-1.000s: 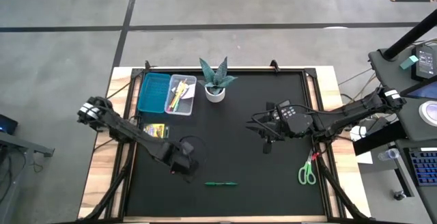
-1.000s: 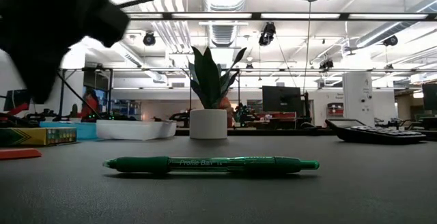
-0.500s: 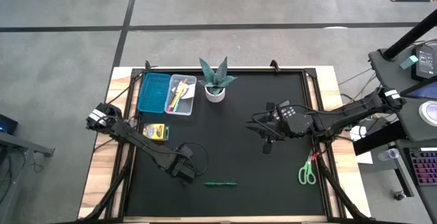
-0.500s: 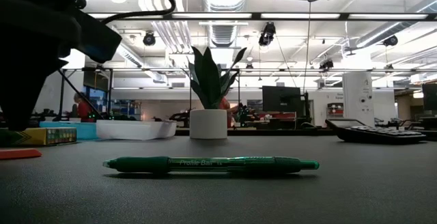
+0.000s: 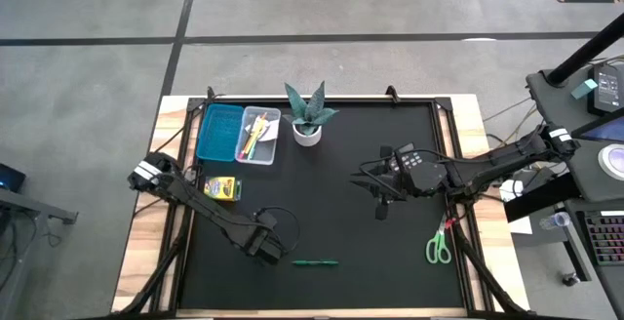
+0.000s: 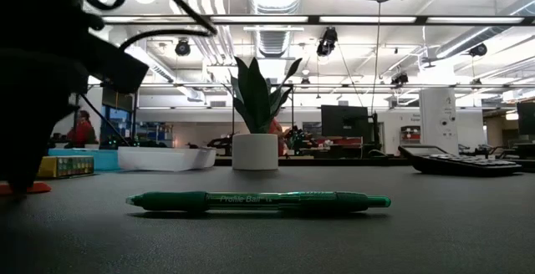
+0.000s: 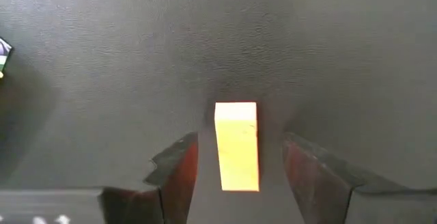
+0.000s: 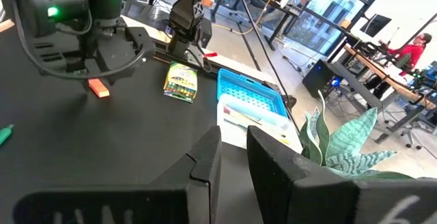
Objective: Pack school essentials
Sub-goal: Put the orange eraser into the blue supply box
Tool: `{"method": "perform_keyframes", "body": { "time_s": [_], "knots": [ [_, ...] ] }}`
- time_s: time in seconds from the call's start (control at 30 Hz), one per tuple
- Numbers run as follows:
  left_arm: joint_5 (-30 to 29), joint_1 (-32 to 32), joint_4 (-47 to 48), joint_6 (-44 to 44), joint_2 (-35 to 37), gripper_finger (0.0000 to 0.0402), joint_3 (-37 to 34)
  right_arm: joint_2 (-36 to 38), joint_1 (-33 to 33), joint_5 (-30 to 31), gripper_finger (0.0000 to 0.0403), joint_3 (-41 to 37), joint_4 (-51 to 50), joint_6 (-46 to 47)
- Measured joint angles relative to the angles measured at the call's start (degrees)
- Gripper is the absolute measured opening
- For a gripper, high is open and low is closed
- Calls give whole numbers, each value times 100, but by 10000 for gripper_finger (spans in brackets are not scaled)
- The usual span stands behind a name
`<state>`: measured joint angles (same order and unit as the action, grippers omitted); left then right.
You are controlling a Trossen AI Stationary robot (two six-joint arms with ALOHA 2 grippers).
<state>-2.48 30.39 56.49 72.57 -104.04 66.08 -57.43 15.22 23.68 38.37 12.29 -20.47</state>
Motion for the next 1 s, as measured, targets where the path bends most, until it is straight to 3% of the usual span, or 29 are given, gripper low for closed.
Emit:
{"method": "perform_keyframes", "body": {
  "time_s": [0.13, 0.27, 0.6, 0.8, 1.0],
  "knots": [
    [9, 8, -9, -231, -148, 190, 10, 0, 0, -1, 61, 0, 0, 5],
    [13, 15, -10, -280, -278, 163, 27, 0, 0, -2, 61, -2, -2, 6],
    [37, 47, -89, -622, -321, 13, 7, 0, 0, -2, 61, -2, -5, 7],
    [-60, 55, -144, -1117, -133, 1, 46, 0, 0, -2, 61, -2, -4, 3],
    [-707, 39, -194, -1504, 464, 1, 43, 0, 0, -2, 61, -2, -6, 0]
  ]
}}
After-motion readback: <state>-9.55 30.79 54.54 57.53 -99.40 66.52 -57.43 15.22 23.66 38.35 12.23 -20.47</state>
